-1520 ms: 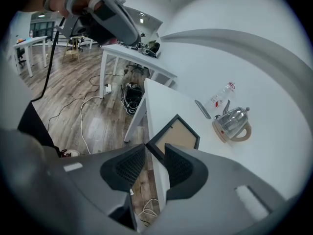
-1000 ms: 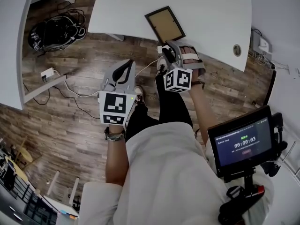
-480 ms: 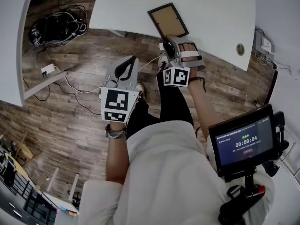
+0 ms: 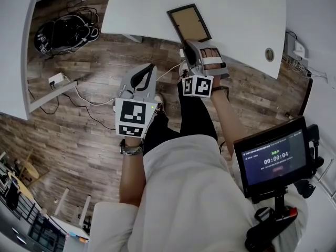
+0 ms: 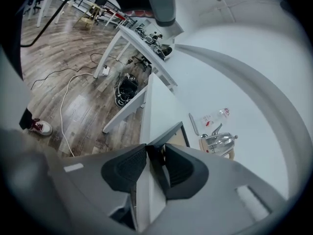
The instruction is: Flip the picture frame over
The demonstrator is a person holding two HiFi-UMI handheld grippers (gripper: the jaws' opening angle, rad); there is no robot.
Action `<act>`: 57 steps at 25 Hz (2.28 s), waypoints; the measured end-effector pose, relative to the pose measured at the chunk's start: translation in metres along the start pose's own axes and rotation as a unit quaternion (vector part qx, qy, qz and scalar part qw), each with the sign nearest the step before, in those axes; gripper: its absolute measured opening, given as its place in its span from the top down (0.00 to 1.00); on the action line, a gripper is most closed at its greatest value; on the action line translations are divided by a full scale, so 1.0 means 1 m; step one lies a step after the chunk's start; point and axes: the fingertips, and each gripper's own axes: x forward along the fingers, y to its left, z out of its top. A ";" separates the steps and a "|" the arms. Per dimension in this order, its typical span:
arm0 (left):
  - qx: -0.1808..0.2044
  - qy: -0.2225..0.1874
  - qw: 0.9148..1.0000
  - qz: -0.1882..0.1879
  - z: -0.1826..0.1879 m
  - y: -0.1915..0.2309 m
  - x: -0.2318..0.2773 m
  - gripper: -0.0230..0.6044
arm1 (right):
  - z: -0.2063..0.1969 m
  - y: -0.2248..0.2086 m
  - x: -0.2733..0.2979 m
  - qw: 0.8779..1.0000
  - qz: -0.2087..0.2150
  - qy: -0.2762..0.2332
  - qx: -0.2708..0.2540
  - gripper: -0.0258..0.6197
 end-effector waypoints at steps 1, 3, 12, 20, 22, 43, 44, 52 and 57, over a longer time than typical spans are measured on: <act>0.001 0.000 1.000 -0.001 0.001 0.000 0.001 0.96 | 0.001 -0.002 0.000 1.000 0.000 -0.003 0.014 0.79; 0.003 -0.001 1.000 -0.003 0.002 0.001 0.002 0.96 | 0.004 -0.006 -0.001 0.999 -0.001 -0.007 0.044 0.79; 0.015 -0.005 1.000 -0.010 0.010 0.003 0.007 0.96 | 0.003 -0.025 -0.003 0.981 -0.008 -0.031 0.193 0.79; 0.025 -0.007 0.999 -0.020 0.017 0.006 0.014 0.96 | -0.003 -0.061 -0.004 0.925 -0.011 -0.060 0.375 0.79; 0.026 -0.007 0.999 -0.023 0.018 0.007 0.016 0.96 | -0.007 -0.067 -0.003 0.903 -0.013 -0.067 0.425 0.79; 0.061 -0.009 0.996 -0.058 0.036 -0.038 0.029 0.96 | -0.106 -0.091 -0.055 0.701 -0.077 -0.066 0.706 0.82; 0.063 -0.009 0.996 -0.060 0.036 -0.039 0.031 0.96 | -0.108 -0.089 -0.055 0.699 -0.077 -0.063 0.708 0.82; 0.071 -0.006 0.995 -0.074 0.035 -0.045 0.041 0.96 | -0.122 -0.077 -0.056 0.695 -0.070 -0.045 0.714 0.80; 0.072 -0.002 0.994 -0.083 0.032 -0.048 0.048 0.96 | -0.125 -0.069 -0.055 0.710 -0.058 -0.027 0.702 0.76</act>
